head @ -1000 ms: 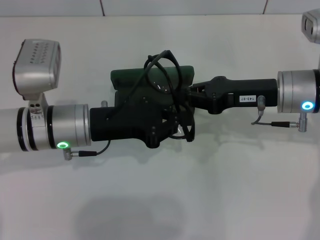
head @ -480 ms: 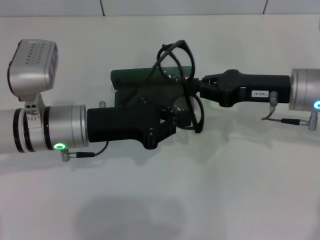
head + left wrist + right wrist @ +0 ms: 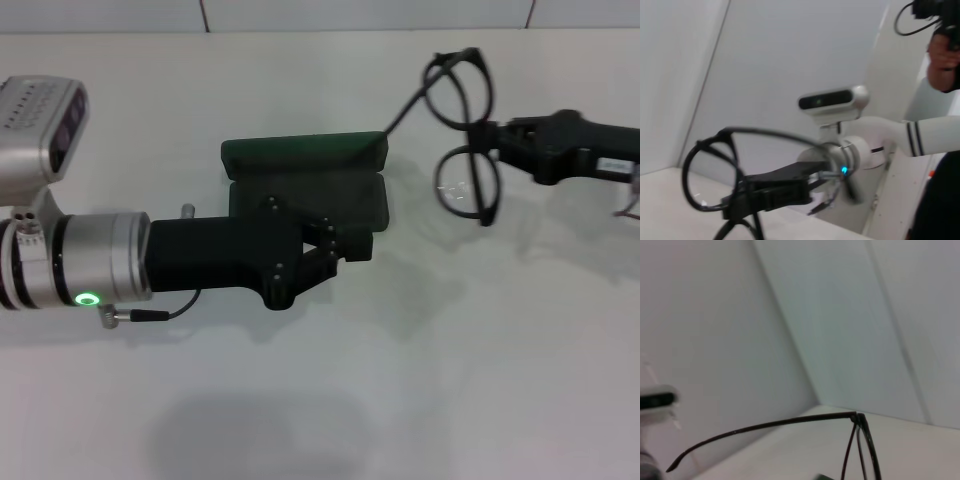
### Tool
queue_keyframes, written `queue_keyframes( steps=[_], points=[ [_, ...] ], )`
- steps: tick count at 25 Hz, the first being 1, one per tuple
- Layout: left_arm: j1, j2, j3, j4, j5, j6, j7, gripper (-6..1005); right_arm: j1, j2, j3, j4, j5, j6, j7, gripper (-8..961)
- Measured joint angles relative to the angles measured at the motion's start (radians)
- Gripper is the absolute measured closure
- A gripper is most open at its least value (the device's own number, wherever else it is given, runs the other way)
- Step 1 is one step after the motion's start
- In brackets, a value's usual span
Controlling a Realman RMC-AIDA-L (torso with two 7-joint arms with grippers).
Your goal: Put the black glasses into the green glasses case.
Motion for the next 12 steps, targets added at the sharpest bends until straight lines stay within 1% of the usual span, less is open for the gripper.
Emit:
queue_keyframes(
  steps=[4,6,9,12],
  points=[
    [0.0,0.008,0.0,0.0,-0.019,0.024,0.0,987,-0.018,-0.031,-0.001,0.012,-0.001,0.014,-0.013,873],
    [0.001,0.009,0.0,0.0,-0.049,0.036,0.001,986,-0.024,-0.035,-0.007,0.016,-0.002,0.011,-0.024,872],
    [0.001,0.01,0.0,0.0,-0.079,0.048,0.004,986,-0.022,-0.023,-0.015,0.011,-0.038,-0.003,-0.042,871],
    [-0.007,0.01,0.002,-0.001,-0.086,0.052,0.001,985,-0.003,0.007,-0.014,-0.008,-0.109,0.0,-0.048,870]
  ],
)
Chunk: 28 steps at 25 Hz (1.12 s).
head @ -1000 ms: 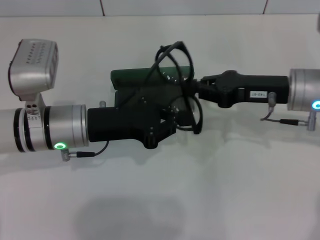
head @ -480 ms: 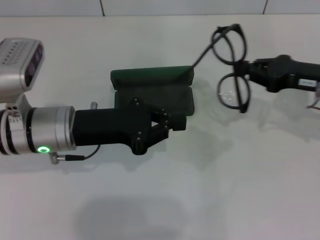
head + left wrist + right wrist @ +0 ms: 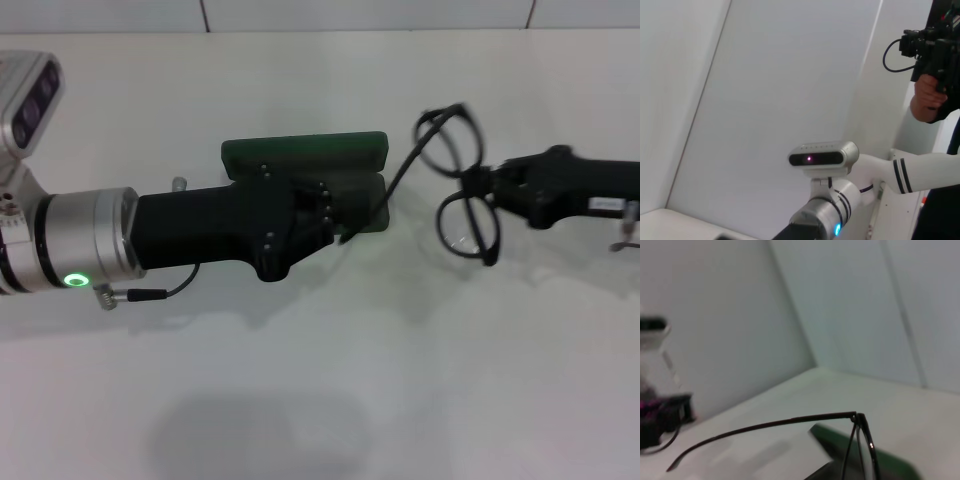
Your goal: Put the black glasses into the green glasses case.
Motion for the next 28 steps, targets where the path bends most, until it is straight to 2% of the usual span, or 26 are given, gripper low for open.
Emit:
queue_keyframes(
  steps=[5,7,13,17,28],
  points=[
    [-0.005,-0.003,0.005,-0.005,0.007,-0.004,-0.003,984,0.017,0.045,0.002,-0.041,-0.048,0.006,-0.023,869],
    [-0.005,-0.004,0.006,-0.007,0.018,-0.007,-0.003,984,0.023,0.051,0.001,-0.054,-0.049,0.004,-0.026,868],
    [-0.004,-0.01,0.006,-0.009,0.03,-0.019,-0.003,982,0.058,0.058,-0.001,-0.064,-0.044,-0.01,-0.026,867],
    [-0.004,-0.019,0.006,-0.01,0.03,-0.032,-0.002,981,0.078,0.063,-0.003,-0.064,-0.033,-0.042,-0.026,866],
    [-0.017,-0.027,0.023,-0.014,0.034,-0.056,-0.002,979,0.11,0.068,-0.013,-0.062,-0.006,-0.146,-0.027,862]
  ],
)
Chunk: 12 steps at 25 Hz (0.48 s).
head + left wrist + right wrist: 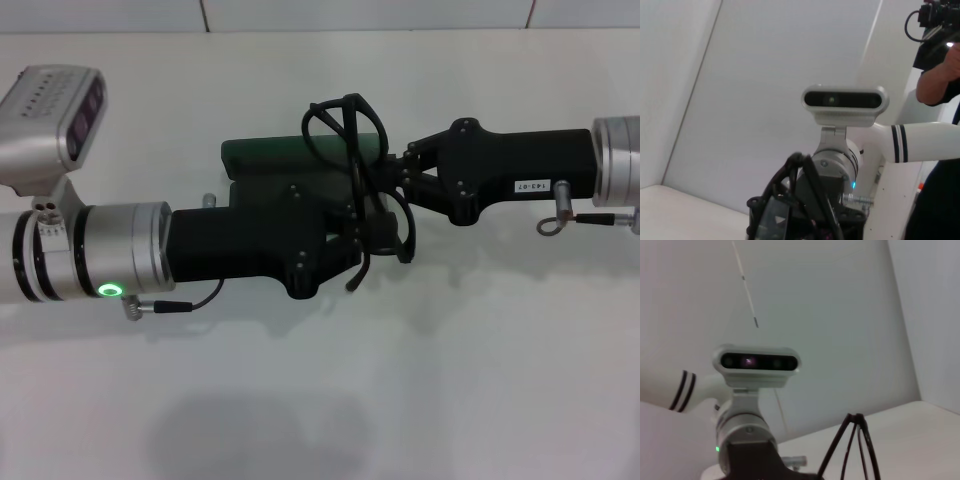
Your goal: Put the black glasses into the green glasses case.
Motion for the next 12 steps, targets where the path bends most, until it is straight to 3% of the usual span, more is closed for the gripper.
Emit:
queue_keyframes(
  steps=[12],
  points=[
    [-0.004,-0.003,0.009,0.0,0.0,-0.011,0.0,976,0.001,-0.001,-0.027,-0.002,0.033,-0.043,0.0,859]
  ],
)
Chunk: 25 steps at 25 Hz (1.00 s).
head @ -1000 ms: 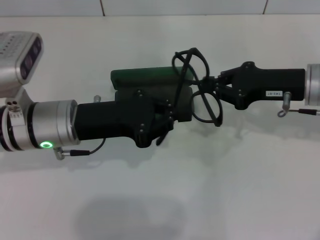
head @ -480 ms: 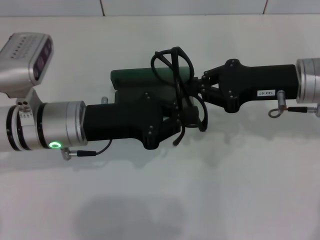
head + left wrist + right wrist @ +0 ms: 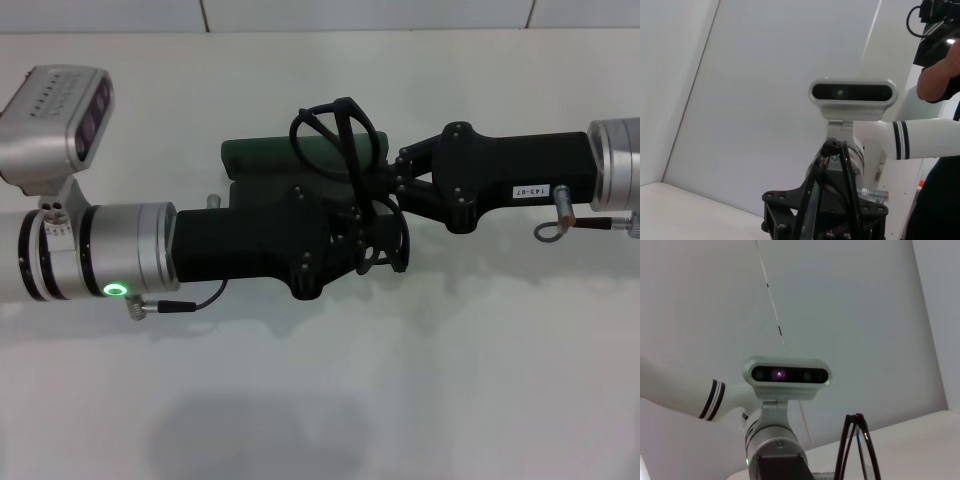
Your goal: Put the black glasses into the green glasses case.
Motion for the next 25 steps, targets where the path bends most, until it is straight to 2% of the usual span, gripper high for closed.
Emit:
queue_keyframes(
  steps=[25],
  points=[
    [-0.001,0.0,0.007,0.0,0.0,0.005,-0.001,971,-0.008,-0.002,0.012,0.001,0.038,0.016,-0.001,852]
  ],
)
